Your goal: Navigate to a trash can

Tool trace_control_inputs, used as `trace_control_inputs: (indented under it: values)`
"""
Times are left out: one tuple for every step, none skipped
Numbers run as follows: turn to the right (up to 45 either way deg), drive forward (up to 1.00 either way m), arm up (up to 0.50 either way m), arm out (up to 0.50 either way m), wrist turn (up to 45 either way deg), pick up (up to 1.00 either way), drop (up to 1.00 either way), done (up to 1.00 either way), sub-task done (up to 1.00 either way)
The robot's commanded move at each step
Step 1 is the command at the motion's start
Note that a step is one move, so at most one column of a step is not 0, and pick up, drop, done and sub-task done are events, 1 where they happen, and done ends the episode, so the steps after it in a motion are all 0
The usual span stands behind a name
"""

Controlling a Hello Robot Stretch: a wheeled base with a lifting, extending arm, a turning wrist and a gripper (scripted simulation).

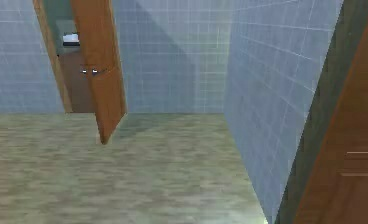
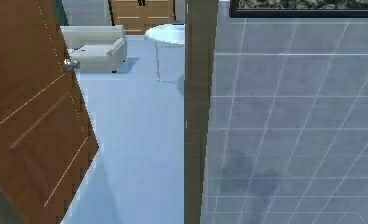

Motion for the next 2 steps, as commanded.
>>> trace_control_inputs:
  values:
    - [-36.0,0.0,0.0,0.0,0.0,0.0,0.0,0.0,0.0]
    - [0.0,1.0,0.0,0.0,0.0,0.0,0.0,0.0,0.0]
